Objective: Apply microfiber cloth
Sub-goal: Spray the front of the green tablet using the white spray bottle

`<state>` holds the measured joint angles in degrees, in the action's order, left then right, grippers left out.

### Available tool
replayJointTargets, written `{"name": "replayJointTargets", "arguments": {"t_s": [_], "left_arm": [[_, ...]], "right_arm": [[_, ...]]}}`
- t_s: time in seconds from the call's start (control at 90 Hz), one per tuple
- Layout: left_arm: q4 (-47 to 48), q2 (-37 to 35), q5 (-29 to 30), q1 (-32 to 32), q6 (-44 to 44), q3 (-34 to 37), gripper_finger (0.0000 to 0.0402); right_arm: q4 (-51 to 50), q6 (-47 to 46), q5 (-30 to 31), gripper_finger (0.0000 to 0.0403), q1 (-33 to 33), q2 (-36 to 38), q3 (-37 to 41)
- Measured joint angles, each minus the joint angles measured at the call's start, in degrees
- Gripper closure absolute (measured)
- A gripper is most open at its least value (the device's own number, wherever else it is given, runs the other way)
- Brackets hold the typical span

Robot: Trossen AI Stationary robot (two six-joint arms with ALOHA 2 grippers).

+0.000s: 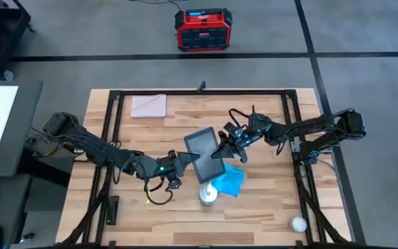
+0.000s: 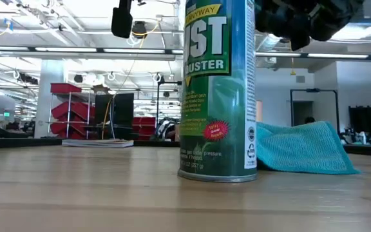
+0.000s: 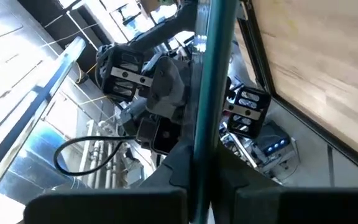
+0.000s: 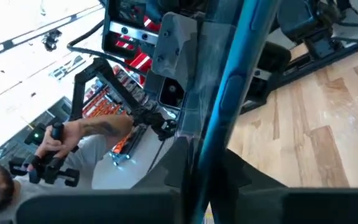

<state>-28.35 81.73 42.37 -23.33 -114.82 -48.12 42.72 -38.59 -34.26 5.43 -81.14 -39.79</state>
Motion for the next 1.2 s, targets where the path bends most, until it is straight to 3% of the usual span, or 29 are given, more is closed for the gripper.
{"name": "replayJointTargets", "arguments": {"t_s": [0.133, 0.556, 1.2], "left_arm": [[0.1, 0.0, 0.0, 0.0, 0.7, 0.0, 0.0392], [0.3, 0.0, -0.2, -0.7, 5.9, 0.0, 0.0311], [0.4, 0.0, 10.0, -0.8, 16.7, 0.0, 0.0301]], "right_arm": [[-0.6, 1.8, 0.0, 0.0384, 0.0, 0.0, 0.0], [-0.5, 4.1, 0.1, 0.0390, 0.0, 0.2, 0.0], [-0.8, 4.6, 1.5, 0.0390, 1.0, 0.3, 0.0]]}}
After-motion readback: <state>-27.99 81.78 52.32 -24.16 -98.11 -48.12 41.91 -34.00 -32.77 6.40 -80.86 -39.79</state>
